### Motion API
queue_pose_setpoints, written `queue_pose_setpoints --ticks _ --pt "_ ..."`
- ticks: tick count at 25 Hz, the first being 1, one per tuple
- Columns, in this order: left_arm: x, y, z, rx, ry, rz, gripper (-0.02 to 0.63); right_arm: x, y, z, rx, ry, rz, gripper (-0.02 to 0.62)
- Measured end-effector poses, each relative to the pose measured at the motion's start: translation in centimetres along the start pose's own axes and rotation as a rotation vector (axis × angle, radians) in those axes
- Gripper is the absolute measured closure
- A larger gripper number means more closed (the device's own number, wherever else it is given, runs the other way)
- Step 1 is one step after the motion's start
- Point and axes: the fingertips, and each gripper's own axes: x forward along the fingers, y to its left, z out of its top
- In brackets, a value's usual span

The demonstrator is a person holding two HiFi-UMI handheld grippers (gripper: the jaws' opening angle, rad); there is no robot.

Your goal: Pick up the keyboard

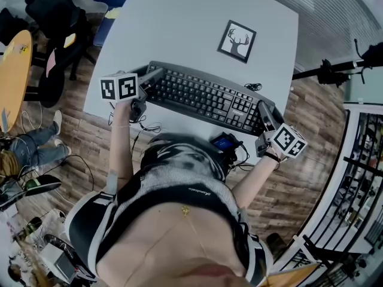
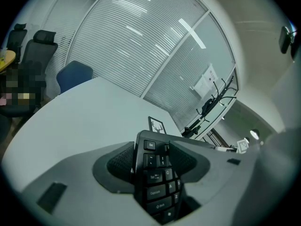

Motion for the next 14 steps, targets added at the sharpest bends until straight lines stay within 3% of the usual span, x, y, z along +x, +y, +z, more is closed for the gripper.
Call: queue_pose_setpoints --ticks 14 --pt "0.14 0.07 -0.09 -0.003 0.008 -0.002 0.39 0.07 0.0 -0.03 -0.001 0.008 -0.002 0.35"
